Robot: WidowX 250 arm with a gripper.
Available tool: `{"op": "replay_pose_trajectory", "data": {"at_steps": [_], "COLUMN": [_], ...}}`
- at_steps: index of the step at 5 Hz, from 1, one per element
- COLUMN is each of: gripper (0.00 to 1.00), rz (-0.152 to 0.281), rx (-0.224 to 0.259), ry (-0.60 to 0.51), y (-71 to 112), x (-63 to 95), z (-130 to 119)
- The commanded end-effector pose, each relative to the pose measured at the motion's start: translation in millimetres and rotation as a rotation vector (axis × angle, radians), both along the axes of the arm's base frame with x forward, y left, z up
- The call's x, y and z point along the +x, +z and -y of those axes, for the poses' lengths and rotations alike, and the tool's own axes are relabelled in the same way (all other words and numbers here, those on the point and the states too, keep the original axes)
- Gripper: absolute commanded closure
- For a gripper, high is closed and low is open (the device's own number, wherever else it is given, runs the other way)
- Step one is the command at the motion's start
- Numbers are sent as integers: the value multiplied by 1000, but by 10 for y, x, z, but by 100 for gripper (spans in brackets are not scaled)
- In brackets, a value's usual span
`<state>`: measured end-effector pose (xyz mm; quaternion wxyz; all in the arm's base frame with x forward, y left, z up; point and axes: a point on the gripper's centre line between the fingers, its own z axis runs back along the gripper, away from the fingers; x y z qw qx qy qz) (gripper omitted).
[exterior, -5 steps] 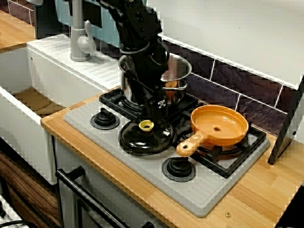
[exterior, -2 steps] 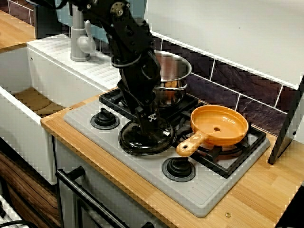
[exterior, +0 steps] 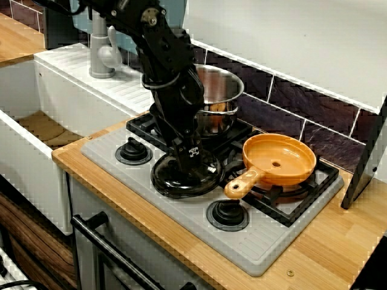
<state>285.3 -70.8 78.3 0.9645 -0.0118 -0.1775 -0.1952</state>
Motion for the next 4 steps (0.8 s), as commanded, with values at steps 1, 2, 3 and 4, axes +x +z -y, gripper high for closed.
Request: {"op": "replay_pose_trajectory", "data": {"at_steps": [1,2,3,4], "gripper": [0,12,100,100], "rz": [36,34,32,36], "rx": [2,7,-1,9], "ry": [7,8,13,17], "y": [56,32,21,5], "x": [133,128,113,93], "z": [-10,7,17,15]}}
